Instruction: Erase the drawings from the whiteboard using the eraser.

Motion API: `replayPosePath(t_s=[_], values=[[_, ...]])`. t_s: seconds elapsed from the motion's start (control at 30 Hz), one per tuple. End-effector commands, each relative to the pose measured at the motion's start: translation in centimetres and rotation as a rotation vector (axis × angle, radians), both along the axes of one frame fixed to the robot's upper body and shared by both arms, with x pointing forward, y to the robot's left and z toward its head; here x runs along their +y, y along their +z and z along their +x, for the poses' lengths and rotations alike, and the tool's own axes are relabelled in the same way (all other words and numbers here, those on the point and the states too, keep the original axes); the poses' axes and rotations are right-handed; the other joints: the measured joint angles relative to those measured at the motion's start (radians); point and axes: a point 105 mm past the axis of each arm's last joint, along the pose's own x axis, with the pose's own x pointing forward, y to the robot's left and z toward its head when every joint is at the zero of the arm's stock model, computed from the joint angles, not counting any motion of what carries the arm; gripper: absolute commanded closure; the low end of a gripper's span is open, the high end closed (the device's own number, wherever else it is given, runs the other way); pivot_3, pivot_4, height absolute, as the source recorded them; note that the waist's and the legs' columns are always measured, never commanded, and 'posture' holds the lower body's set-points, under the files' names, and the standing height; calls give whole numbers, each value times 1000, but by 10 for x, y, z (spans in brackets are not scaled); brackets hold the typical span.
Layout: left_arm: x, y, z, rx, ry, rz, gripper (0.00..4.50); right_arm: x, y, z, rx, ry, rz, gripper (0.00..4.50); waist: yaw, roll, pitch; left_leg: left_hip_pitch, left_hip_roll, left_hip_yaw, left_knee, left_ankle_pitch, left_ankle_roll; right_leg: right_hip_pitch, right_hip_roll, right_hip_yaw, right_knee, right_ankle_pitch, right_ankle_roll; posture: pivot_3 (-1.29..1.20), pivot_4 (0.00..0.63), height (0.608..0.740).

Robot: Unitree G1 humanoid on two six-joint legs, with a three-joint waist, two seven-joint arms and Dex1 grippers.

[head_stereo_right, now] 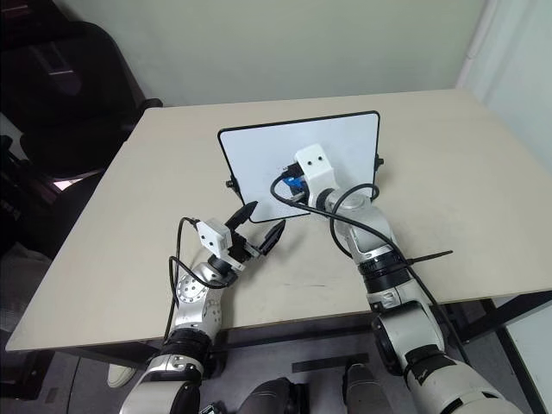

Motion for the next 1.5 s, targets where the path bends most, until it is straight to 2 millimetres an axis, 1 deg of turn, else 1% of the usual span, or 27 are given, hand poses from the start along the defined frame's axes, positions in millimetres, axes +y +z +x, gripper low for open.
replayPosePath(t_s=[0.03, 0.13, 0.27, 0.43, 0.6, 0.67, 0.83, 0.9, 1.1, 1.4, 1.5], values=[[-1, -11, -3, 30, 6, -11, 0, -17, -6, 10, 10, -85, -54, 3773, 0, 0, 0, 0, 0, 0, 0, 0, 0, 0, 0, 0, 0, 0, 0, 0, 150, 726], [-1, -11, -3, 30, 5, -10, 0, -21, -9, 11, 16, -98, -60, 3773, 0, 0, 0, 0, 0, 0, 1, 0, 0, 0, 0, 0, 0, 0, 0, 0, 150, 726], [-2, -11, -2, 31, 1, -10, 0, -24, -17, 9, 37, -100, -106, 3773, 1, 0, 0, 0, 0, 0, 1, 0, 0, 0, 0, 0, 0, 0, 0, 0, 150, 726], [-2, -10, -1, 30, -1, -12, 0, -24, -23, 6, 48, -89, -139, 3773, 2, 0, 0, 0, 0, 0, 1, 0, 0, 1, 0, 0, 0, 0, 0, 0, 150, 726], [-3, -10, -1, 30, -1, -13, 0, -24, -20, 6, 40, -87, -140, 3773, 3, 0, 0, 0, 0, 0, 1, 0, 0, 0, 0, 0, 0, 0, 1, 0, 150, 726], [-3, -10, 0, 29, 0, -13, 0, -22, -12, 7, 20, -82, -131, 3773, 3, 0, 0, 0, 0, 0, 1, 0, 0, 0, 0, 0, 0, 0, 1, 0, 150, 726], [-2, -10, 0, 28, 1, -14, 0, -16, 23, 10, -70, -79, -77, 3773, 3, 0, 0, 0, 0, 0, 1, 0, 0, 0, 0, 0, 0, 0, 1, 0, 150, 726], [-2, -10, -1, 27, 1, -14, 0, -15, 33, 11, -93, -79, -70, 3773, 2, 0, 0, -1, 0, 0, 1, 0, 0, -1, 0, 0, 0, 1, 2, 0, 150, 726], [0, -10, -1, 25, 4, -13, 0, -17, 45, 11, -127, -78, -72, 3773, 2, -1, 0, -1, 0, 0, 1, 0, 0, -1, 0, 0, -2, 2, 4, 0, 150, 726], [0, -9, -4, 21, 2, -11, 0, -9, 62, 6, -185, -51, -34, 3773, 2, -1, 0, -1, 0, 0, 1, 0, 0, -2, 0, 0, -2, 2, 4, 0, 150, 726], [1, -9, -4, 21, 2, -12, 0, -9, 63, 5, -188, -49, -30, 3773, 2, -1, 0, -1, 0, 0, 1, 0, 0, -2, 0, 0, -2, 2, 4, 0, 150, 726]])
